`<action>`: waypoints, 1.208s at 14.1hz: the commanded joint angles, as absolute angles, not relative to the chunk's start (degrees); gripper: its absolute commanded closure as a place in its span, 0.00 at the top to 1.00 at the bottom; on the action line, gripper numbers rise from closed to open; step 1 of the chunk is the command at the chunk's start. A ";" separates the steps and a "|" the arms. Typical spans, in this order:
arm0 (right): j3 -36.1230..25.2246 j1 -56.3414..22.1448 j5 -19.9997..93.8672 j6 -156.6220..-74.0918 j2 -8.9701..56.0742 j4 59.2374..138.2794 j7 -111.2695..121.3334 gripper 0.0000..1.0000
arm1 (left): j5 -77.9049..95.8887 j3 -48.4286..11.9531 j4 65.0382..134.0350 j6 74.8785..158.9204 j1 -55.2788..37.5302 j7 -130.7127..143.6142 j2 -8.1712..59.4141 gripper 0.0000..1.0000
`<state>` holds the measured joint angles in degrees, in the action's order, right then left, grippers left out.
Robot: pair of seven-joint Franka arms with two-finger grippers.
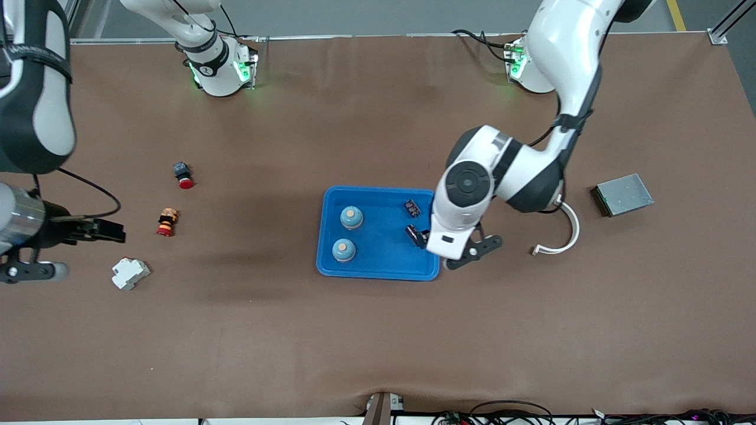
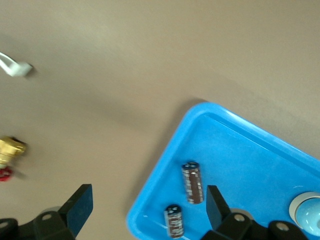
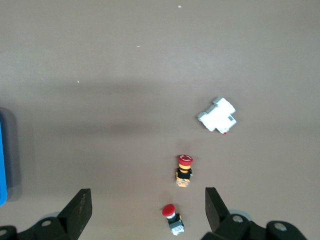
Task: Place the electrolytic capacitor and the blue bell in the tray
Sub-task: 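Release the capacitor into the tray while the right gripper withdraws to rest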
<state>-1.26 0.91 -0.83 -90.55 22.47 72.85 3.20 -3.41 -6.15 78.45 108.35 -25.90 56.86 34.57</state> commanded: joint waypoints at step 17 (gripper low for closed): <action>0.26 0.79 -0.62 -89.21 8.44 83.23 -2.81 1.00 | 2.64 -6.32 79.45 93.16 5.35 7.39 18.37 1.00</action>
<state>0.01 0.64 -0.72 -89.11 10.79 80.99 -1.84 2.48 -5.99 78.42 93.85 3.95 9.85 20.45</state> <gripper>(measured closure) 0.000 0.000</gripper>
